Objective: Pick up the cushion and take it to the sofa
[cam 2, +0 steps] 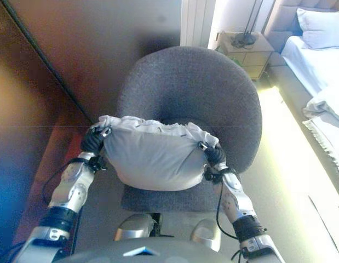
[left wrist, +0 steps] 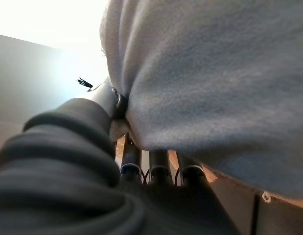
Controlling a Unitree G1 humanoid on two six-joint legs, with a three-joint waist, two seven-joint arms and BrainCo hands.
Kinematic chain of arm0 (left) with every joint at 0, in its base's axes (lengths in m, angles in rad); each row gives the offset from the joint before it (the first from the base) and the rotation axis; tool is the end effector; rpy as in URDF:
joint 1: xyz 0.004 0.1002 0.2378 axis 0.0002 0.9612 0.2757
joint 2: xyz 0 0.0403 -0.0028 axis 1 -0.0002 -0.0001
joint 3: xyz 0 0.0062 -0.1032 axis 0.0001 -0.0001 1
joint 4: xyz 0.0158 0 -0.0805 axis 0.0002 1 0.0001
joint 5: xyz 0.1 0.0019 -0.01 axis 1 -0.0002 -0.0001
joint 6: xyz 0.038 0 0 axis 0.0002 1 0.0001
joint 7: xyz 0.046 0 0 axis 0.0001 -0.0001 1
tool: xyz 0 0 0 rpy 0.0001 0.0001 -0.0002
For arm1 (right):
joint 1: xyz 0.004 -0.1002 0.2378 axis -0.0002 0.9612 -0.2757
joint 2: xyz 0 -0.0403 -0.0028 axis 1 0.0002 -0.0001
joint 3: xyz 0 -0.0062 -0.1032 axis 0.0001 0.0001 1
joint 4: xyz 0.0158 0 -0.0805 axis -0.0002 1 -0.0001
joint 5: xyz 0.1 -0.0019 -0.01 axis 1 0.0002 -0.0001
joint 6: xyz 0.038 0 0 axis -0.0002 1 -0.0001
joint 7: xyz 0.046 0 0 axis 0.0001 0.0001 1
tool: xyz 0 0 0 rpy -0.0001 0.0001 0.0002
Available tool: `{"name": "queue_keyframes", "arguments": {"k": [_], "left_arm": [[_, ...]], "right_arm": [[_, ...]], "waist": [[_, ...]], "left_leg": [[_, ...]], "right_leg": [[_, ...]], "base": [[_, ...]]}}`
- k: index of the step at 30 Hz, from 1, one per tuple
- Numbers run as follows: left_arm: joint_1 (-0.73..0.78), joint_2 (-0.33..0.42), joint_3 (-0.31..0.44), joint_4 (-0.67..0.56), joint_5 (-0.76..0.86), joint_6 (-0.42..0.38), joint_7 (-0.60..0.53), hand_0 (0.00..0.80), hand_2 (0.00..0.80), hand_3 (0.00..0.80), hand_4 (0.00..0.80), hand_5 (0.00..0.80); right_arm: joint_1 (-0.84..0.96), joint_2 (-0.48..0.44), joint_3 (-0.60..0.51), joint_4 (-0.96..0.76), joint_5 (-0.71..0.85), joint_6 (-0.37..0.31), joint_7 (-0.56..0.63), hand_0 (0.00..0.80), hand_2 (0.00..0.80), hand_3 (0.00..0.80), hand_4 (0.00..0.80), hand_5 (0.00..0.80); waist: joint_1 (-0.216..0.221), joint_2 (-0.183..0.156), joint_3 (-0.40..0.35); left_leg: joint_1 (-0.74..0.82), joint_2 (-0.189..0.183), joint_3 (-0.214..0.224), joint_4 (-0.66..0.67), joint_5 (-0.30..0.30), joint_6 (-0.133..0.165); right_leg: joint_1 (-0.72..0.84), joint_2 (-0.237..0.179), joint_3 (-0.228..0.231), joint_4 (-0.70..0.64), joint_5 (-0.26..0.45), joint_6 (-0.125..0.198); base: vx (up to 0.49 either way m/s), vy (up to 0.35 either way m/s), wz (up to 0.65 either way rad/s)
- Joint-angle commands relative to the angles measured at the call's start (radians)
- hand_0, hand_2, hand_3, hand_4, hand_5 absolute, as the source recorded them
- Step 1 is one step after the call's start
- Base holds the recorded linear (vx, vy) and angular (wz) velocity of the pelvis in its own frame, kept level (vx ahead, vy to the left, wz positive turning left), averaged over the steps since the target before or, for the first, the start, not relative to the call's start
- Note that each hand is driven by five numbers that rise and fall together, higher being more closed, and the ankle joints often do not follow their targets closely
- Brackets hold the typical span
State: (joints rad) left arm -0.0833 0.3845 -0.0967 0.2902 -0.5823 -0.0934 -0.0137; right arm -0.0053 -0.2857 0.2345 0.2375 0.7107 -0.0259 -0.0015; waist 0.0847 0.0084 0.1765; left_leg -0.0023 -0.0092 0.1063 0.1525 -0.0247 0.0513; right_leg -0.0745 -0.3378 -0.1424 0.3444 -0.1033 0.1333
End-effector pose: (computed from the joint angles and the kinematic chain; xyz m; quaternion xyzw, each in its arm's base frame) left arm 0.2142 0.2195 0.0233 -0.0897 0.0647 0.0071 0.9938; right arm 0.1932 -0.1722 -0.0004 0.1946 0.1442 0.0439 0.9692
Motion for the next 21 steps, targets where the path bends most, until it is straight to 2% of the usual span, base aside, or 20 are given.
{"name": "queue_keyframes", "arguments": {"k": [1,5,6,9,12,14,18,21], "left_arm": [[-0.090,-0.001,-0.025,-0.126,-0.001,-0.053,-0.008,0.800,0.800,0.800,0.800,0.800],[-0.082,-0.013,-0.040,-0.124,0.037,-0.027,0.003,0.800,0.800,0.800,0.800,0.800],[-0.072,-0.009,-0.042,-0.131,0.043,-0.021,0.003,0.800,0.800,0.800,0.800,0.800],[-0.071,-0.006,-0.040,-0.133,0.045,-0.010,0.009,0.800,0.800,0.800,0.800,0.800],[-0.091,-0.010,-0.043,-0.138,0.033,0.017,0.004,0.800,0.800,0.800,0.800,0.800],[-0.117,-0.013,-0.054,-0.129,0.037,0.024,0.003,0.800,0.800,0.800,0.800,0.800],[-0.172,-0.021,-0.077,-0.093,0.035,0.005,0.025,0.800,0.800,0.800,0.800,0.800],[-0.174,-0.027,-0.070,-0.086,0.027,0.009,0.035,0.800,0.800,0.800,0.800,0.800]], "right_arm": [[-0.124,0.043,-0.011,-0.055,0.029,-0.117,0.043,0.800,0.800,0.800,0.800,0.800],[-0.120,0.047,-0.029,-0.036,0.038,-0.116,0.039,0.800,0.800,0.800,0.800,0.800],[-0.111,0.038,-0.035,-0.044,0.037,-0.109,0.031,0.800,0.800,0.800,0.800,0.800],[-0.107,0.024,-0.046,-0.045,0.038,-0.098,0.037,0.800,0.800,0.800,0.800,0.800],[-0.119,0.010,-0.058,-0.045,0.026,-0.087,0.019,0.800,0.800,0.800,0.800,0.800],[-0.136,0.007,-0.060,-0.043,0.014,-0.086,0.011,0.800,0.800,0.800,0.800,0.800],[-0.183,0.002,-0.046,-0.029,0.026,-0.048,0.026,0.800,0.800,0.800,0.800,0.800],[-0.183,0.010,-0.037,-0.018,0.037,-0.031,0.061,0.800,0.800,0.800,0.800,0.800]], "waist": [[-0.038,-0.042,-0.003],[-0.036,-0.057,-0.022],[-0.036,-0.060,-0.035],[-0.039,-0.064,-0.050],[-0.044,-0.062,-0.050],[-0.048,-0.058,-0.038],[-0.055,-0.053,-0.002],[-0.051,-0.056,0.020]], "left_leg": [[0.000,-0.020,-0.051,0.062,-0.113,-0.043],[0.018,0.006,-0.072,0.078,-0.131,-0.062],[0.024,0.024,-0.069,0.072,-0.124,-0.073],[0.037,0.057,-0.044,0.065,-0.117,-0.090],[0.031,0.095,0.020,0.099,-0.119,-0.106],[0.020,0.114,0.040,0.123,-0.118,-0.114],[-0.023,0.122,0.019,0.206,-0.144,-0.110],[-0.062,0.127,0.000,0.309,-0.187,-0.106]], "right_leg": [[-0.029,0.016,0.024,-0.105,0.242,0.054],[0.040,0.041,0.018,-0.194,0.193,0.068],[0.058,0.054,0.011,-0.204,0.180,0.070],[0.086,0.065,-0.016,-0.218,0.149,0.071],[0.101,0.058,-0.066,-0.200,0.127,0.066],[0.095,0.049,-0.090,-0.167,0.114,0.061],[0.048,0.023,-0.077,-0.054,0.080,0.056],[0.019,0.004,-0.060,0.034,0.055,0.050]], "base": [[0.166,-0.201,0.09],[0.188,-0.181,0.40],[0.195,-0.203,0.42],[0.123,-0.121,0.09],[0.083,-0.078,0.06],[0.021,-0.043,0.15],[-0.028,-0.009,0.41],[0.037,-0.034,0.19]]}}
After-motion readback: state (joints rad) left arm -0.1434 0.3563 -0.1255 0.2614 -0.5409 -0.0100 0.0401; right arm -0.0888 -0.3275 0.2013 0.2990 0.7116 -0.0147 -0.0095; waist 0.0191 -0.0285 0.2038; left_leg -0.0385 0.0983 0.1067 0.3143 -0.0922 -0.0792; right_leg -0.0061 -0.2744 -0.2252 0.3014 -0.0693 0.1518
